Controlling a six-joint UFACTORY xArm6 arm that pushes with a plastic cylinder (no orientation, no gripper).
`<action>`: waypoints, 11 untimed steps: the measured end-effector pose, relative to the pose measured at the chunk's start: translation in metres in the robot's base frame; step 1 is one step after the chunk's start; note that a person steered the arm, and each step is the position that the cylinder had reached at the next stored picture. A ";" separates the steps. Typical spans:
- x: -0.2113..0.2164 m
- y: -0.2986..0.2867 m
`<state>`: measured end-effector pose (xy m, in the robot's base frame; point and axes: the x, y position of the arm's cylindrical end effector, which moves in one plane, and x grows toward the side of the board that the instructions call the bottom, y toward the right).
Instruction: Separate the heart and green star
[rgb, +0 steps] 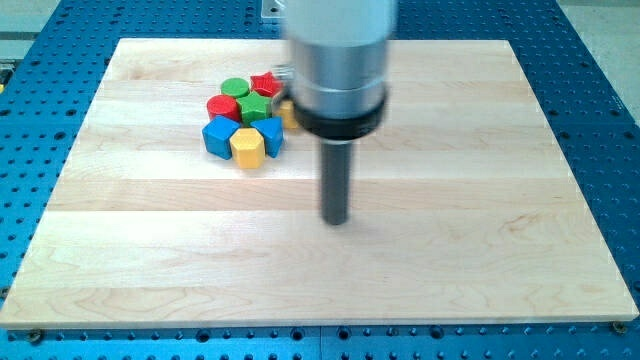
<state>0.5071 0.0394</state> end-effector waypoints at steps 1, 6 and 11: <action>-0.004 0.015; -0.155 -0.068; -0.152 -0.121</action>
